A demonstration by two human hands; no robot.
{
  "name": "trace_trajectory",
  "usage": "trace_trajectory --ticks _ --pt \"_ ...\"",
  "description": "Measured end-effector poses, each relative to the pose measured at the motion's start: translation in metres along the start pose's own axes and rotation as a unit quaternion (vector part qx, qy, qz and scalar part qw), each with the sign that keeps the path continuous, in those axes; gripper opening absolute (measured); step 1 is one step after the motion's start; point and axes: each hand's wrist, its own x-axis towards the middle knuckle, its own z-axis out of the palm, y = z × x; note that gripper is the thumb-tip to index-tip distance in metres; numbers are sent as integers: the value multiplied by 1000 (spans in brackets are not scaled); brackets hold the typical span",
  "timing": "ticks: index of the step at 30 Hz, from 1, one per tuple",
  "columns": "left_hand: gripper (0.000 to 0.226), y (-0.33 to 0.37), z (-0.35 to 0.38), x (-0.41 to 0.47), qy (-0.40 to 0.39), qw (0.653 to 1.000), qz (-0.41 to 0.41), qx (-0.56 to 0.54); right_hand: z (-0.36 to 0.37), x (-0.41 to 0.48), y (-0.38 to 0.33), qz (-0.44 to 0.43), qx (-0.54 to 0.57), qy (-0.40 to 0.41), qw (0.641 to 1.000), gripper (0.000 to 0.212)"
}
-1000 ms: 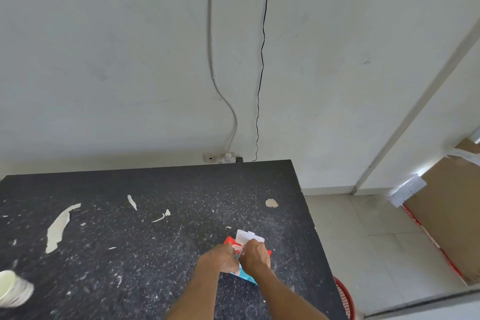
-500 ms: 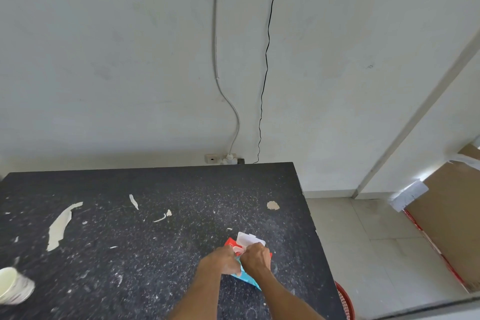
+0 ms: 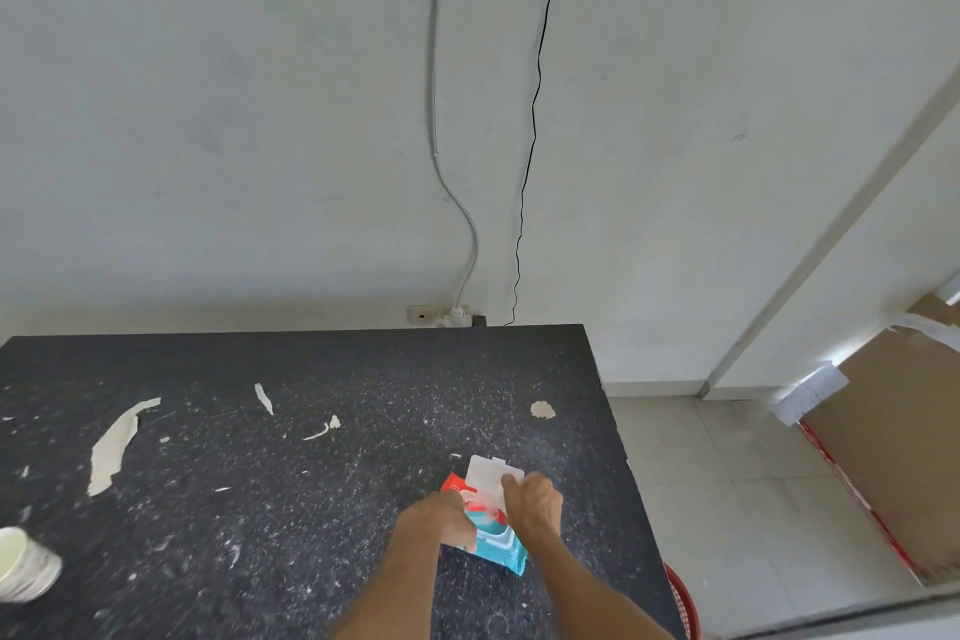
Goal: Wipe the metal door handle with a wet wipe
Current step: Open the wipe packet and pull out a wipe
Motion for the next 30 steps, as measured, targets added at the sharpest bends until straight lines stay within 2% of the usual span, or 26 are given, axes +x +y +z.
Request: trace_trajectory --ticks 3,6,9,13,19,22,26,30 --pt "68 2 -4 0 -4 1000 17 20 -6 1 1 -8 17 1 1000 9" --pt "65 1 -4 0 -6 999 28 41 -9 0 -2 -6 27 30 999 1" --pt "63 0 -3 2 -2 998 34 53 -10 1 -4 -41 6 65 997 17" --pt "64 1 -2 5 -15 997 37 58 -9 0 -8 -60 -14 64 996 32" --pt "66 1 7 10 1 996 23 86 -10 -6 -11 -30 9 55 998 33" --pt "63 2 12 9 15 997 22 66 -11 -8 -10 -31 17 52 998 37" --pt "45 2 10 7 88 995 34 13 -13 -11 -8 -32 -4 26 999 39" --pt "47 -2 1 3 173 985 5 -15 -14 -17 -8 -44 -52 -6 998 26"
